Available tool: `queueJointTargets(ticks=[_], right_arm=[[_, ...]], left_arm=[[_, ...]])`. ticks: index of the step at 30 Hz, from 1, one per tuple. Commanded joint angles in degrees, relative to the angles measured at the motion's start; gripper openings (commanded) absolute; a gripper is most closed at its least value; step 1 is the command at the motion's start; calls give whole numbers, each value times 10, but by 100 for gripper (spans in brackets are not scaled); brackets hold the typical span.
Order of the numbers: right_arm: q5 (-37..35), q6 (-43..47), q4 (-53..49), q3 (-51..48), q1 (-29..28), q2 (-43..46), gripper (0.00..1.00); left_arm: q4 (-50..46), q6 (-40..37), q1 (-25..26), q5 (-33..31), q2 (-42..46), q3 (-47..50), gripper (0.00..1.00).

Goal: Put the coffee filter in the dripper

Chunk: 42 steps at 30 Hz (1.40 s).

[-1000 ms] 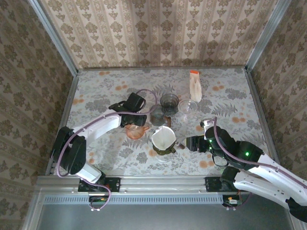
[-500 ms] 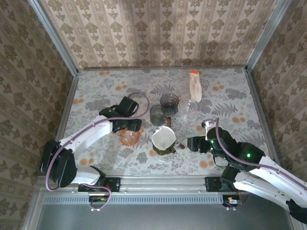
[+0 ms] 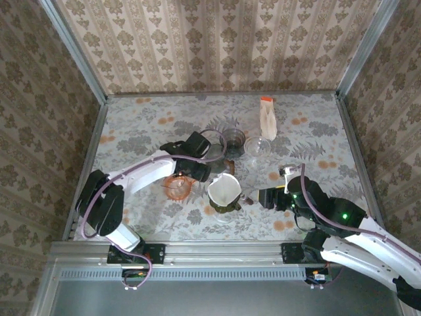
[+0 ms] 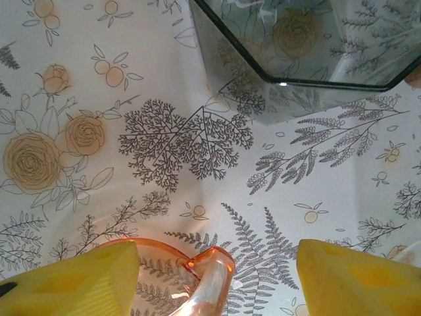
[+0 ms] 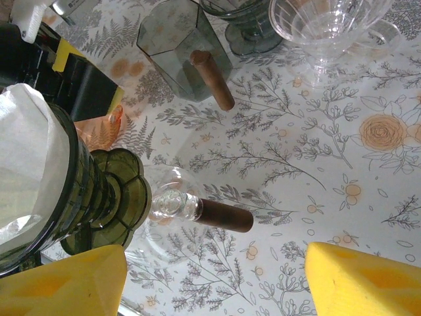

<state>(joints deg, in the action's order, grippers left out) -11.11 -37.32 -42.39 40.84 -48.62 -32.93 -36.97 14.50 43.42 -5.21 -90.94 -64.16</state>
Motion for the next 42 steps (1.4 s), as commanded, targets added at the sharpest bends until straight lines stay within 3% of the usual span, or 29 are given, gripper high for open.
queueJointTargets(ticks=[1,8,16,27,32,42], right_arm=[[6,4,-9,-7,4,9,74],[7,7,-6,-12,7,11,73],[14,-13,-14,-33,11,4,73],[178,15,141,-147,14,-28,72],[184,4,210,-202,9,-33,72],[108,-27,260,-276,-31,18,67]], left_arm=[[-27,-3,0,-14,1,12,64],[-38,32,-8,-24,34,75,58],[-55,60,-52,-24,107,112,55],[0,132,-101,56,289,123,74],[0,144,-112,63,346,121,90],[15,157,-124,72,406,149,97]])
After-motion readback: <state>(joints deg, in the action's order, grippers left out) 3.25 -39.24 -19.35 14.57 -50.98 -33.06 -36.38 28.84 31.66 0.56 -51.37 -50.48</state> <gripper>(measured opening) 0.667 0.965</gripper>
